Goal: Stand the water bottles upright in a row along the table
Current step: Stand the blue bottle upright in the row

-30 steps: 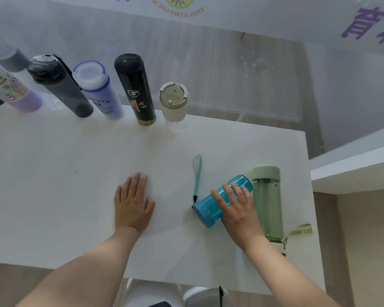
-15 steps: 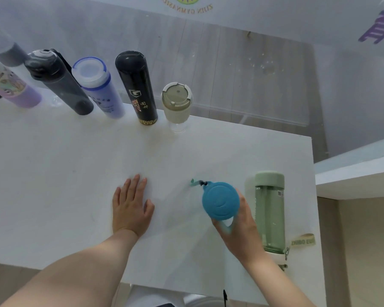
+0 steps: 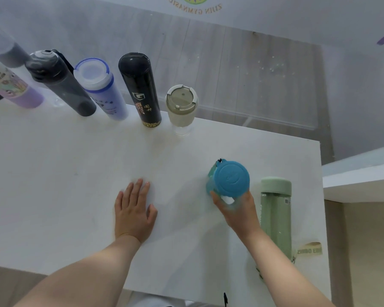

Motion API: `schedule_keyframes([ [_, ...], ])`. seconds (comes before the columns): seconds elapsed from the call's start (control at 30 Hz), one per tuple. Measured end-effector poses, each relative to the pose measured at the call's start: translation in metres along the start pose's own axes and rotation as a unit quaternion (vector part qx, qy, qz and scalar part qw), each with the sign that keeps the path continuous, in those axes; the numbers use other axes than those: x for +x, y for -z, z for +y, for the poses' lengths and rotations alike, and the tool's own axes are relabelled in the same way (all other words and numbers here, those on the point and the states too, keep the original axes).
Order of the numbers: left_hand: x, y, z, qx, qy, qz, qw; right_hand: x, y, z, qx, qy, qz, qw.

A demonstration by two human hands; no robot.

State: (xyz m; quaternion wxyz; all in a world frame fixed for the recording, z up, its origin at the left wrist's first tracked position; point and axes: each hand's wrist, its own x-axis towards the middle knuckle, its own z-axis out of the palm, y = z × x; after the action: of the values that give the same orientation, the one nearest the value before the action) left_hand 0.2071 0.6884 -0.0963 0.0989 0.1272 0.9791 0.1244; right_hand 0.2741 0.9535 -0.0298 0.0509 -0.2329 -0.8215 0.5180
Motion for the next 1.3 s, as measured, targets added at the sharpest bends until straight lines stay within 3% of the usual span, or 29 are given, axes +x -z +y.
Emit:
schedule_keyframes([
  [0.13, 0.001, 0.001, 0.000, -0.006, -0.002, -0.001, 1.000, 0.036, -0.005, -0.015, 0.040, -0.008, 0.022, 0.999],
  [0.57, 0.001, 0.001, -0.001, 0.000, -0.004, -0.013, 1.000, 0.146, -0.024, -0.045, 0.010, 0.026, 0.081, 0.996],
  [1.0, 0.002, 0.002, -0.001, -0.010, -0.002, -0.017, 1.000, 0.158, -0.037, -0.048, 0.013, 0.010, 0.138, 0.990],
  [1.3, 0.002, 0.002, -0.001, -0.006, -0.003, -0.019, 1.000, 0.159, -0.034, -0.045, 0.000, 0.007, 0.118, 0.993],
])
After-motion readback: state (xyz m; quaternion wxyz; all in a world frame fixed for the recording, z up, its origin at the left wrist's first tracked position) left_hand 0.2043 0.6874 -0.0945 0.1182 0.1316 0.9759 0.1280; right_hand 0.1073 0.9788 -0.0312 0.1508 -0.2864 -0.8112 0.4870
